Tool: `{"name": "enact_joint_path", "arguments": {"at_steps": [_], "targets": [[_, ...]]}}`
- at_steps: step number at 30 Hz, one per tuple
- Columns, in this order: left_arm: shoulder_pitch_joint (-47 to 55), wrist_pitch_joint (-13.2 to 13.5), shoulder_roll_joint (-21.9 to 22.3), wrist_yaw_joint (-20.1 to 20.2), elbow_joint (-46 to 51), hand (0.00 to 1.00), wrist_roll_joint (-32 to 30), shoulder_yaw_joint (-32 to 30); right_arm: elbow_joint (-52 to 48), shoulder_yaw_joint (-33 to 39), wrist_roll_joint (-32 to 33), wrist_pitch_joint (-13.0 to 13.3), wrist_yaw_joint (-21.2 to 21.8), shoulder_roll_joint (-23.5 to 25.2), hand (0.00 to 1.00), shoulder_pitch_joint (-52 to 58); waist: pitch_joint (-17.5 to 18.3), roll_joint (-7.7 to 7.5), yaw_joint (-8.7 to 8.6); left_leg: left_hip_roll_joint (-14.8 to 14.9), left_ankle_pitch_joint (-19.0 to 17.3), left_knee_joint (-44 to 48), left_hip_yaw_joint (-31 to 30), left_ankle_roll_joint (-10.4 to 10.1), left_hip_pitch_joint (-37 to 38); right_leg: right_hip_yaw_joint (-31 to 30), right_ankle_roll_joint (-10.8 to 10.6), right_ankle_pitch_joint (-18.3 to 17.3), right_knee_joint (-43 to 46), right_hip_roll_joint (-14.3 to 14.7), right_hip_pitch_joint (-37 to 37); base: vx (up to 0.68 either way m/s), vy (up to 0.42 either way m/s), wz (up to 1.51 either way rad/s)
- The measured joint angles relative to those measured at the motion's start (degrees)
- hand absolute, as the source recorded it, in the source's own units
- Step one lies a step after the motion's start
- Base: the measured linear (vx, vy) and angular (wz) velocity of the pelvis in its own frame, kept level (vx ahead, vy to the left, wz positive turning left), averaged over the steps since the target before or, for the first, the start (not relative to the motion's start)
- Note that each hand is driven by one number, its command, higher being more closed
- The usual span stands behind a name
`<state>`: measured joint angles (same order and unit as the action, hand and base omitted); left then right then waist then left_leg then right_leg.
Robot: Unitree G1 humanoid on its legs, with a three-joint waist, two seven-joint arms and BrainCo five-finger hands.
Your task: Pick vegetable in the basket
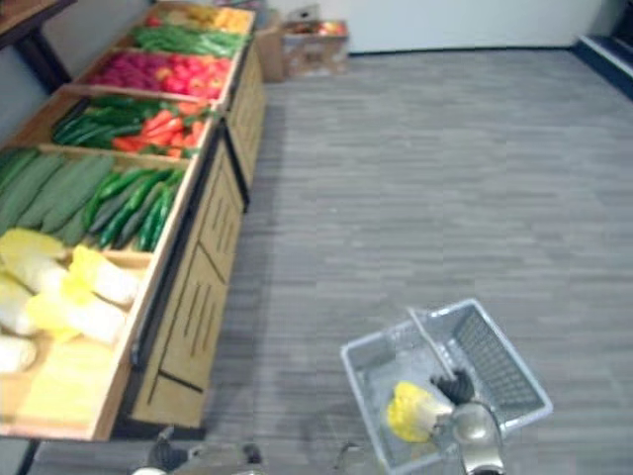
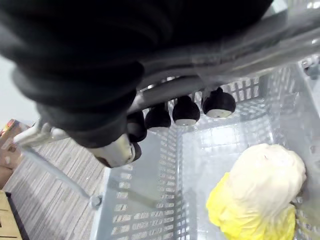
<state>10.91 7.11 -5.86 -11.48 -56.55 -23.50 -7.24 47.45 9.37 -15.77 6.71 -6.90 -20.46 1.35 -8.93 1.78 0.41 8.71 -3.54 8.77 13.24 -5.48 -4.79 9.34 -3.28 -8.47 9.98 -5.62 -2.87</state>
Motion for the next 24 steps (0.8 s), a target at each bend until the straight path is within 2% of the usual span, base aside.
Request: {"name": "enact_joint_path", "arguments": {"at_steps": [1,3,5,6,9,11,12,13,14,15,16,17,19,20,21,23,24], "targets": [[-0.45,-0.11,-0.15,-0.1,-0.05,0.0,-0.12,-0.77,-0.04,-0.22,0.02,-0.01,0.01,0.18,1.0,0.42,-0.12,-0.51,-0.08,-1.42,-0.5,-0.39,0.33,-0.08,0.04,-0.4,-1.12,0.64,-1.41,-1.46,0.03,0.1,0.28,-0.3],[-0.62,-0.04,-0.49,-0.28,0.03,0.0,-0.22,-1.21,-0.71,-0.2,0.01,0.1,0.04,-0.16,1.0,0.54,-0.65,-1.45,-0.06,-3.17,-1.14,-0.33,0.47,1.02,-0.76,-0.32,-3.3,3.25,-5.46,-2.69,0.97,0.12,0.209,-0.02],[-0.65,0.18,-0.72,-0.58,0.11,0.0,-0.19,-1.45,-1.12,-0.37,-0.09,0.24,0.06,-0.42,1.0,0.33,-1.09,-1.96,0.14,-4.36,-1.61,1.03,0.18,1.83,-1.35,-0.6,-4.28,4.75,-8.02,-3.5,1.81,0.15,0.196,-0.1],[-0.64,0.23,-0.75,-0.62,0.13,0.0,-0.19,-1.62,-1.11,-0.48,-0.1,0.27,0.07,-0.69,1.0,0.11,-1.25,-2.14,1.25,-5.34,-2.22,2.44,-0.68,2.72,-1.52,-1.78,-4.92,5.6,-9.31,-4.26,2.33,0.18,0.182,-0.35],[-0.07,0.09,-0.78,-0.61,-0.47,0.0,-0.14,-1.64,-1.1,-0.46,-0.11,0.7,0.1,-1.35,1.0,-1.15,-1.4,-1.78,1.62,-6.44,-5.76,5.17,-1.42,4.26,-2.14,-3.04,-5.55,5.85,-9.12,-5.24,2.25,0.14,0.143,-0.32],[0.39,-0.14,-0.7,-0.58,-0.72,0.0,-0.14,-1.6,-1.11,-0.29,-0.2,1.15,0.1,-1.32,1.0,-1.68,-1.39,-1.12,2.08,-6.18,-9.13,5.78,-1.44,4.71,-0.89,-4.08,-6.43,4.18,-2.87,-5.12,-0.16,0.12,0.142,-0.48],[0.64,-0.47,-0.61,-0.44,-2.24,0.0,-0.1,-1.39,-1.19,-0.08,-0.41,1.18,-0.05,-1.36,1.0,-1.98,-1.66,-1.45,2.28,-5.66,-10.1,5.72,-0.57,5.11,0.55,-5.01,-6.53,2.73,7.21,-5.28,-4.6,0.1,0.125,-0.52],[2.4,-0.05,-0.69,-0.67,-2.18,0.0,-0.2,-0.52,-1.65,0.38,-0.64,1.3,-0.14,-1.05,1.0,-1.98,-1.72,-1.08,2.09,-5.45,-10.86,5.66,0.1,5.65,2.78,-5.31,-6.4,2.86,18.59,-5.74,-8.85,0.12,0.142,-0.38],[3.35,0.07,-0.75,-1.91,-1.24,0.0,-0.29,0.3,-1.95,0.47,-0.67,1.52,-0.27,-0.78,1.0,-1.88,-2.03,-1.66,1.79,-5.48,-11.33,5.71,0.13,5.89,3.82,-5.55,-6.27,3.65,23.59,-6.1,-10.44,0.12,0.107,0.03],[5.16,0.14,-0.84,-3.97,0.32,0.0,-0.23,0.64,-2.24,0.81,-0.61,1.66,-0.2,0.18,1.0,-0.63,-2.43,-2.78,1.44,-5.42,-12.37,6.49,-0.84,5.93,5.72,-6.77,-6.58,6.19,30.63,-6.27,-12.35,0.15,0.047,0.33],[5.73,0.25,-1.02,-4.41,0.77,0.0,-0.23,0.71,-2.23,1.19,-0.51,1.64,-0.21,0.89,1.0,0.28,-2.43,-2.92,1.33,-5.17,-12.71,6.85,-1.76,5.86,6.32,-6.8,-7.11,7.67,33.04,-6.18,-12.68,0.2,-0.027,0.57],[6.29,0.36,-1.44,-4.18,1.32,0.0,-0.24,0.85,-2.07,1.6,-0.43,1.57,-0.15,2.06,1.0,1.24,-2.67,-2.37,1.26,-4.71,-12.67,6.65,-2.91,5.85,7.59,-6.08,-7.3,8.98,36.54,-6.55,-13.24,0.22,-0.085,0.54],[6.15,-0.17,-1.56,-3.15,1.3,0.0,-0.12,0.76,-2.03,1.52,-0.43,1.53,-0.04,2.72,1.0,0.55,-2.75,-2.32,1.28,-4.44,-12.67,6.38,-3.15,5.82,8.46,-3.69,-4.63,6.45,38.35,-8.22,-14.2,0.15,-0.149,0.29],[5.05,-1.33,-1.82,-1.32,0.19,0.0,-0.06,0.2,-2.02,1.63,-0.43,1.5,-0.07,2.66,1.0,-0.77,-3.26,-1.54,1.13,-3.45,-12.96,6.24,-3.28,5.21,9.08,-0.07,-1.85,2.54,35.02,-8.56,-15.12,0.09,-0.138,0.04],[5.08,-1.35,-1.83,-1.2,0.13,0.0,-0.07,0.18,-2.02,1.64,-0.43,1.51,-0.08,2.66,1.0,-1.09,-3.35,-1.32,1.09,-3.06,-13.07,6.29,-3.32,4.87,9.12,0.47,-1.54,2.36,33.69,-8.46,-15.15,0.1,-0.198,0.05],[3.64,-1.32,-2.2,-0.96,0.2,0.0,-0.09,0.09,-2.0,2.6,-0.49,1.16,-0.1,2.67,1.0,-1.43,-3.35,-0.92,1.08,-0.72,-13.57,6.19,-3.87,2.17,9.31,1.7,-1.28,2.25,21.06,-8.6,-15.12,0.16,-0.37,0.13],[3.25,-1.26,-2.41,-0.94,0.33,0.0,-0.09,0.09,-2.0,3.32,-0.48,1.11,-0.05,2.66,1.0,-1.46,-3.35,-0.95,1.08,0.07,-13.78,6.14,-4.1,1.18,9.33,1.53,-1.47,2.4,18.17,-8.92,-15.18,0.19,-0.424,0.16]]}}
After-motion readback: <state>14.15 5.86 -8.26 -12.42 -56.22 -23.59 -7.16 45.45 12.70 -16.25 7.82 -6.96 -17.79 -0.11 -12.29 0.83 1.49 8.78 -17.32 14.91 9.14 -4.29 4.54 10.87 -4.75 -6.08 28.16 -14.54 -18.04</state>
